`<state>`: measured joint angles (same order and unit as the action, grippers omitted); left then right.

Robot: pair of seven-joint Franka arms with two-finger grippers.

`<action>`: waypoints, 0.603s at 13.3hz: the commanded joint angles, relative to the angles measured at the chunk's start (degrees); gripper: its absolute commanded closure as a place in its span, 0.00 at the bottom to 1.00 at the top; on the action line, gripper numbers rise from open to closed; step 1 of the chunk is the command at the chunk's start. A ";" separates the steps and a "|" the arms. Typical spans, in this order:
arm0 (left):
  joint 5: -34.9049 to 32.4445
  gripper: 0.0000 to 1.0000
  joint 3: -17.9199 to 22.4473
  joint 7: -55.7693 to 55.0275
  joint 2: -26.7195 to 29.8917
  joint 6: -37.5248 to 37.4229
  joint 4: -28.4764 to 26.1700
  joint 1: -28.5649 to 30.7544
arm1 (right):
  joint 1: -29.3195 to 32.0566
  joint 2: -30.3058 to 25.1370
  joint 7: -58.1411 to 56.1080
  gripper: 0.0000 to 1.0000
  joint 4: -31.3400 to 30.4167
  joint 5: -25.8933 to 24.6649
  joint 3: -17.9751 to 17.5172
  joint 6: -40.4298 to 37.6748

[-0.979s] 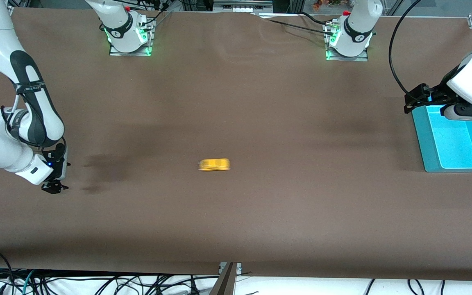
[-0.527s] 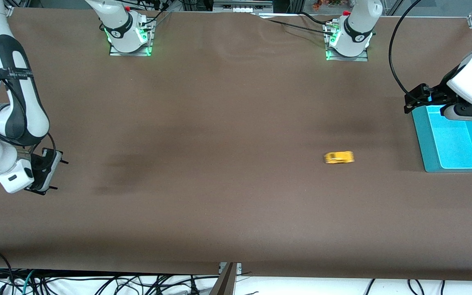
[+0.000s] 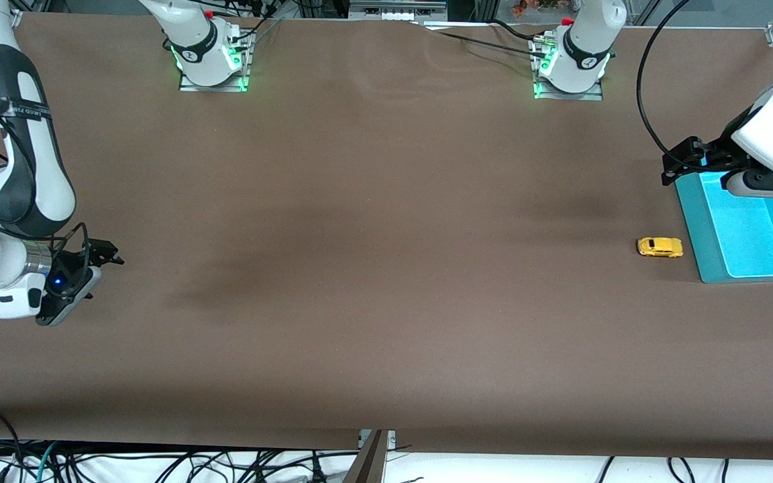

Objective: Wind and store yellow beetle car
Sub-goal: 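Retract the right gripper to rest while the left gripper lowers toward the car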

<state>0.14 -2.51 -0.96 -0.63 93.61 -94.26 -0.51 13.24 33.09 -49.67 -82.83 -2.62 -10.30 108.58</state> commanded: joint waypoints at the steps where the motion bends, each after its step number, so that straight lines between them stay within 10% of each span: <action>1: 1.88 0.00 -0.04 0.08 -0.07 -2.28 0.39 0.25 | -2.24 -0.57 11.66 0.00 4.59 -0.19 -0.16 -6.26; 8: 1.27 0.00 -0.04 6.29 -1.31 -4.75 0.39 0.33 | -3.04 -8.55 37.95 0.00 7.25 2.78 -2.00 -18.03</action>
<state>0.31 -2.65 0.50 -1.63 89.76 -94.28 -0.53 9.73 27.83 -16.65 -75.44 -1.86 -11.99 94.20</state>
